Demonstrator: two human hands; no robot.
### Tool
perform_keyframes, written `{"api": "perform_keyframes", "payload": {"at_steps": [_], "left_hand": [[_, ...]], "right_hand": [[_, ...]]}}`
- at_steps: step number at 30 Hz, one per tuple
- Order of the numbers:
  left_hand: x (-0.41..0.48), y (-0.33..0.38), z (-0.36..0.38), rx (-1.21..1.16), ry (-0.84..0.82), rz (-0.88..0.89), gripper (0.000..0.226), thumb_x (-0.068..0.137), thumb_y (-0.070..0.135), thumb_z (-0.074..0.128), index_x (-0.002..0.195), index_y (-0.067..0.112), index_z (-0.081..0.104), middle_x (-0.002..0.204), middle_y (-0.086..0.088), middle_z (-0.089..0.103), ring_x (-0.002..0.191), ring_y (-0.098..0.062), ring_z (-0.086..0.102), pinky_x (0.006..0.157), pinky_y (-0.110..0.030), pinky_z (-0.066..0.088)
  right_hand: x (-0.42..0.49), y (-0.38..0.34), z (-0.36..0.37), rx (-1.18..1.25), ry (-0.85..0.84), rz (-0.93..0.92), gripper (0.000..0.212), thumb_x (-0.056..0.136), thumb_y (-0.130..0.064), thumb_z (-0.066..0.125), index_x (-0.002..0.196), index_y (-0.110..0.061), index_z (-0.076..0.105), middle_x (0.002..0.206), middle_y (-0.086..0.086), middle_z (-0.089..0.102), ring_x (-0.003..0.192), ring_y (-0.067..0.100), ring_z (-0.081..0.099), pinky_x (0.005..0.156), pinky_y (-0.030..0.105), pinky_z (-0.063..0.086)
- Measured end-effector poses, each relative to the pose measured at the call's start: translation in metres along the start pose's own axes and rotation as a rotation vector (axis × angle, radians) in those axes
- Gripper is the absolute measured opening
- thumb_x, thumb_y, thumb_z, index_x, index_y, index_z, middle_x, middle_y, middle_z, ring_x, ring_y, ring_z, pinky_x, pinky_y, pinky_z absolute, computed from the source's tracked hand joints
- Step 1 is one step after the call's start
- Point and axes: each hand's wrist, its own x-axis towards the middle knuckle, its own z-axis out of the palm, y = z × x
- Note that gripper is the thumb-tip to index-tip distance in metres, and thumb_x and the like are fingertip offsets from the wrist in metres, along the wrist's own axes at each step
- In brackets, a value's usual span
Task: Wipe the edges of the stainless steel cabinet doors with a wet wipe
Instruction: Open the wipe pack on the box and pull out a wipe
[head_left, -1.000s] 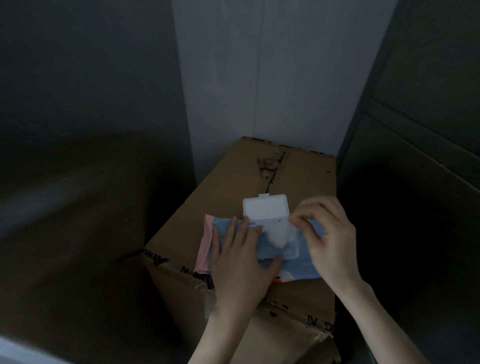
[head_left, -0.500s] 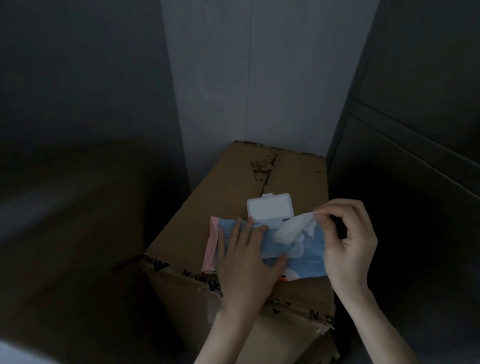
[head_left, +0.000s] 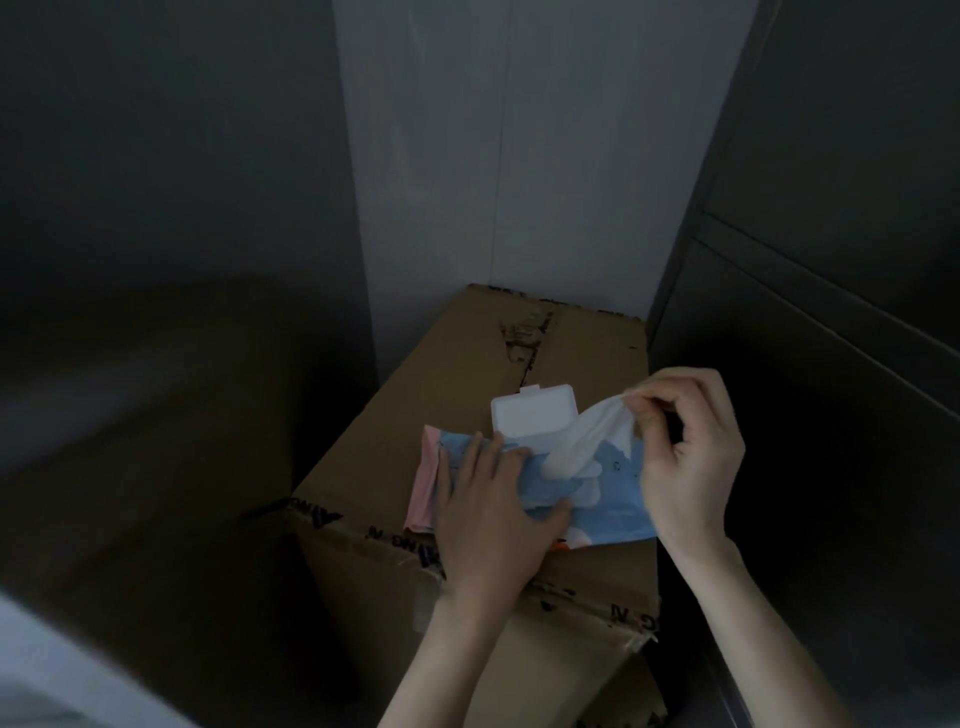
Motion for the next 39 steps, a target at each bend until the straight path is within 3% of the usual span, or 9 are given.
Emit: {"api": "perform_keyframes", "payload": {"at_steps": [10, 15, 23, 28, 33, 39], "left_hand": [[-0.001, 0.001, 0.004, 0.02, 0.02, -0.012, 0.059, 0.08, 0.066, 0.055, 0.132, 0.038, 0.047, 0.156, 0.014, 0.025, 0.146, -0.005, 0.015, 0.109, -0.021, -0.003], [-0.001, 0.0, 0.004, 0.027, 0.017, -0.031, 0.061, 0.08, 0.066, 0.056, 0.133, 0.038, 0.046, 0.157, 0.015, 0.025, 0.146, -0.005, 0.015, 0.11, -0.024, 0.003], [-0.001, 0.002, 0.002, 0.025, 0.006, -0.036, 0.06, 0.081, 0.066, 0.055, 0.132, 0.038, 0.046, 0.155, 0.015, 0.027, 0.145, -0.006, 0.017, 0.116, -0.028, -0.001], [-0.002, 0.004, 0.003, -0.002, 0.015, -0.04, 0.059, 0.08, 0.065, 0.058, 0.131, 0.037, 0.049, 0.154, 0.016, 0.029, 0.144, -0.005, 0.018, 0.111, -0.023, 0.002], [-0.004, 0.009, 0.008, 0.008, 0.023, -0.042, 0.061, 0.08, 0.066, 0.058, 0.131, 0.036, 0.049, 0.154, 0.014, 0.031, 0.145, -0.007, 0.019, 0.113, -0.026, 0.004], [-0.003, 0.008, 0.011, 0.012, 0.062, -0.035, 0.059, 0.078, 0.064, 0.061, 0.129, 0.034, 0.053, 0.15, 0.011, 0.038, 0.143, -0.009, 0.026, 0.115, -0.029, 0.007]], "right_hand": [[0.028, 0.005, -0.013, -0.002, 0.061, -0.044, 0.006, 0.084, 0.003, 0.059, 0.086, 0.003, 0.065, 0.094, 0.008, 0.052, 0.083, 0.003, 0.049, 0.076, 0.009, 0.043], [0.026, 0.002, -0.014, -0.006, 0.061, -0.044, 0.006, 0.083, 0.006, 0.06, 0.085, 0.003, 0.065, 0.094, 0.006, 0.051, 0.085, 0.001, 0.048, 0.076, 0.008, 0.043], [0.03, -0.003, -0.022, -0.005, 0.105, -0.069, 0.007, 0.083, 0.009, 0.06, 0.085, 0.004, 0.065, 0.092, 0.013, 0.054, 0.085, 0.002, 0.048, 0.077, 0.007, 0.042], [0.038, -0.006, -0.029, -0.004, 0.101, -0.091, 0.009, 0.082, 0.012, 0.062, 0.085, 0.004, 0.066, 0.091, 0.015, 0.055, 0.085, 0.003, 0.049, 0.077, 0.008, 0.042], [0.036, -0.007, -0.036, 0.019, 0.136, -0.081, 0.007, 0.083, 0.01, 0.062, 0.086, 0.004, 0.066, 0.094, 0.009, 0.052, 0.085, 0.003, 0.049, 0.078, 0.009, 0.043], [0.035, -0.008, -0.039, 0.022, 0.133, -0.079, 0.006, 0.083, 0.007, 0.061, 0.086, 0.004, 0.066, 0.093, 0.014, 0.055, 0.085, 0.006, 0.051, 0.076, 0.011, 0.045]]}}
